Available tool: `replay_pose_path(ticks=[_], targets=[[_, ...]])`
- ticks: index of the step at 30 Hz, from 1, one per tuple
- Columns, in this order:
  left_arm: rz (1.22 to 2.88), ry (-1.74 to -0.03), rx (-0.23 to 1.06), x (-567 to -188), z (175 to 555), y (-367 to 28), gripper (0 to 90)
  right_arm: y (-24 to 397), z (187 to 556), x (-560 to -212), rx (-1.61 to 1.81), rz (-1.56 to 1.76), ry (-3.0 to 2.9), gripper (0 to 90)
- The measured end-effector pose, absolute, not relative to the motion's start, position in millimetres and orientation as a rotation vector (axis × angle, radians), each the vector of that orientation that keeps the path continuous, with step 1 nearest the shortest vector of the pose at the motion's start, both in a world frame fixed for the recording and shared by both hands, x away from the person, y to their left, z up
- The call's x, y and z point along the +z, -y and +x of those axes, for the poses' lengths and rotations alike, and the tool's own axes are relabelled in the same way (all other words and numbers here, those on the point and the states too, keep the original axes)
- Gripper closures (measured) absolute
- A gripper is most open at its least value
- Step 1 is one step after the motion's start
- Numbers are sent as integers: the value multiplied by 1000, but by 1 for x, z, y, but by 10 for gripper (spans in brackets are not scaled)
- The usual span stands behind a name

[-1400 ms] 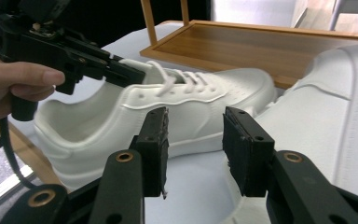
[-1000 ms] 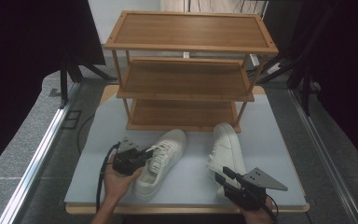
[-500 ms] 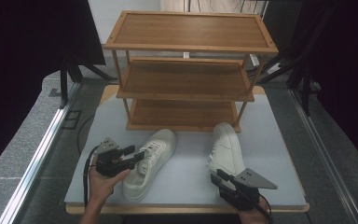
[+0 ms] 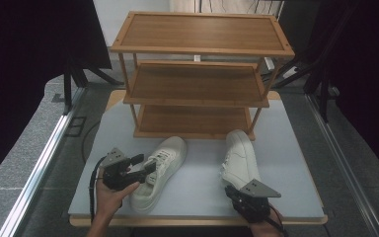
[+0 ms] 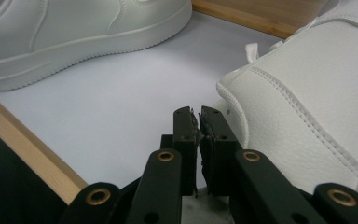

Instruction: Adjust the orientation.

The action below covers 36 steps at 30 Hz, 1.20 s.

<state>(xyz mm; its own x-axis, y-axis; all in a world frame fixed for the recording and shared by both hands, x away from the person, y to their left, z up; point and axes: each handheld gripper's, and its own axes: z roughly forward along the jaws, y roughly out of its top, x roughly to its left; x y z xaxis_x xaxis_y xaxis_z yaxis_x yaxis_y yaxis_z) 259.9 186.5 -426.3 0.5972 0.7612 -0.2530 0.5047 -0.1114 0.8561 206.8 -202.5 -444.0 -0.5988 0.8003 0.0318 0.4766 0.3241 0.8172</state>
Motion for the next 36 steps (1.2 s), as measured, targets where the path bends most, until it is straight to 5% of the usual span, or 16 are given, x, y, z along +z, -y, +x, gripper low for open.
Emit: replay_pose_path(ticks=[11, 21, 36], targets=[[1768, -1058, 281, -429, 260, -192, 364, 246, 209, -427, 1268, 1223, -2088, 843], [1769, -1068, 280, -430, 260, -192, 365, 330, 221, -441, 1368, 1508, -1849, 840], [1783, -1084, 271, -434, 262, -190, 364, 292, 192, -434, 1310, 1282, -2009, 849]])
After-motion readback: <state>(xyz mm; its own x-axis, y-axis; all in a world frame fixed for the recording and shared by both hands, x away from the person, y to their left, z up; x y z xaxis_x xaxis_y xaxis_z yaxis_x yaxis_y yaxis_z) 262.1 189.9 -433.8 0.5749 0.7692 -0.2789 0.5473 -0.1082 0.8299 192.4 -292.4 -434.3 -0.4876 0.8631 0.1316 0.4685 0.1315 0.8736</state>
